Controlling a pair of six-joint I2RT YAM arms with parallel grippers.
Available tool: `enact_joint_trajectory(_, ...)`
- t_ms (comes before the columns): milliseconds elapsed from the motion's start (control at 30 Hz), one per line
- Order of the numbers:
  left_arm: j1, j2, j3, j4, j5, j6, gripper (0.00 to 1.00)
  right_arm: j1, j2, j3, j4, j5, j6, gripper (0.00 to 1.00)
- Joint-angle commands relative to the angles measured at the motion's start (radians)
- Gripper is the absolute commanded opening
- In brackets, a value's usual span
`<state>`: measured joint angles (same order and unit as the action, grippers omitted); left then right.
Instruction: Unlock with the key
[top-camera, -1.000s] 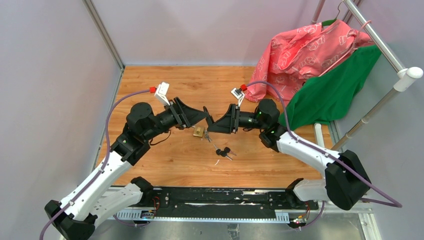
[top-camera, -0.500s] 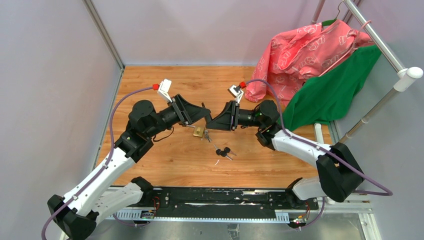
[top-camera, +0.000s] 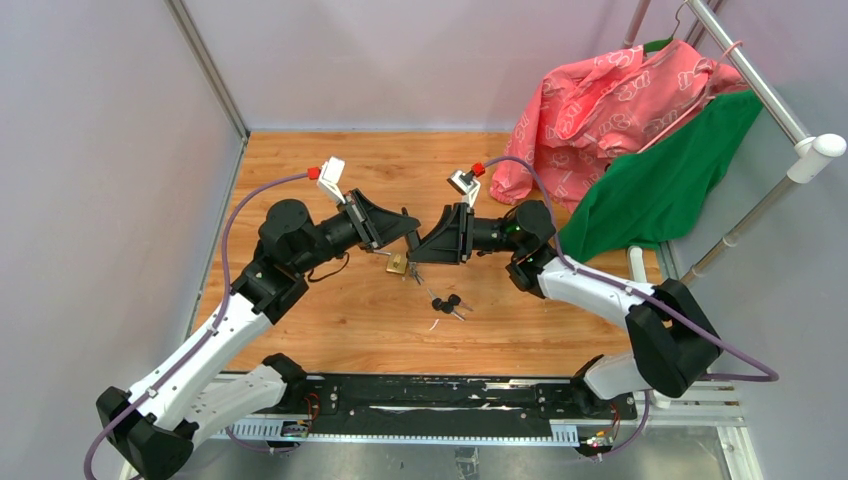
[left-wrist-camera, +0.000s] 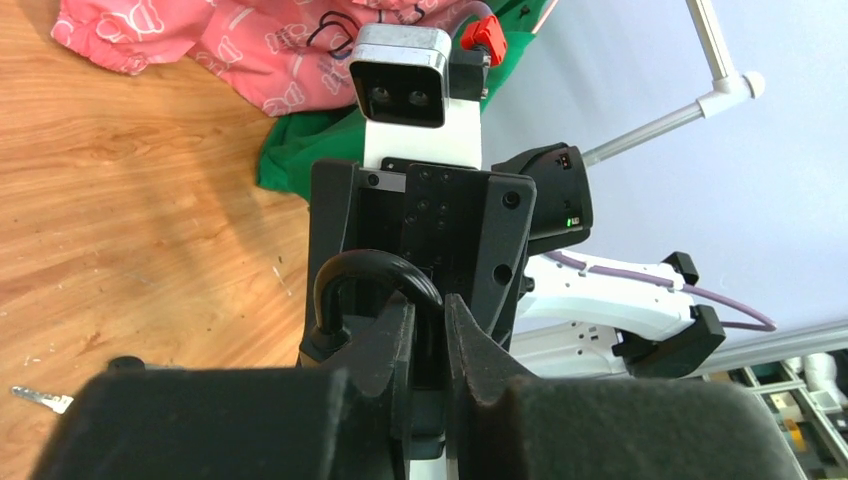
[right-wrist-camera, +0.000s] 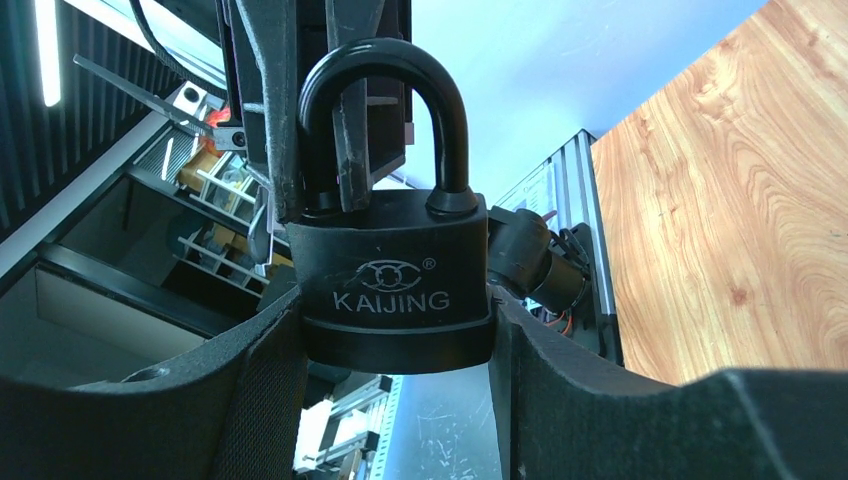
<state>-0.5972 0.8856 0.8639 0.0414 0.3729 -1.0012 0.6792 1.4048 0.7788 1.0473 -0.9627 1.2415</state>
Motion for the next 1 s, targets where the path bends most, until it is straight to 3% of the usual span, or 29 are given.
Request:
enact_joint_trajectory(0, -0.004, -0.009, -0.006, 0.037, 0.015, 0.004, 0.04, 0.017, -0.022, 0.048, 0.017, -0.031, -0.030, 0.00)
enact_joint_trajectory(200, -0.004, -0.014, -0.028, 0.003, -0.010, -0.003, 0.00, 0.017, -0.077, 0.070, -0.228, -0.009, -0.209, 0.00)
enact_joint_trajectory(267, -0.004, -0.014, -0.025, -0.027, -0.024, 0.006, 0.07, 0.017, -0.089, 0.078, -0.283, -0.003, -0.241, 0.00)
enact_joint_trajectory(333, -0.004, -0.014, -0.011, -0.095, -0.045, 0.032, 0.21, 0.017, -0.098, 0.085, -0.338, 0.006, -0.268, 0.00)
enact_joint_trajectory(467, -0.003, -0.032, 0.016, -0.214, -0.082, 0.094, 0.61, 0.009, -0.115, 0.097, -0.479, 0.022, -0.344, 0.00)
enact_joint_trajectory(567, -0.004, -0.037, 0.043, -0.306, -0.104, 0.140, 0.77, -0.003, -0.124, 0.091, -0.553, 0.031, -0.382, 0.00)
enact_joint_trajectory(700, -0.003, -0.035, 0.059, -0.411, -0.136, 0.195, 0.81, -0.015, -0.095, 0.075, -0.585, 0.024, -0.386, 0.00)
enact_joint_trajectory(967, -0.004, -0.016, 0.052, -0.574, -0.198, 0.235, 0.70, -0.011, -0.022, 0.062, -0.619, 0.020, -0.426, 0.00)
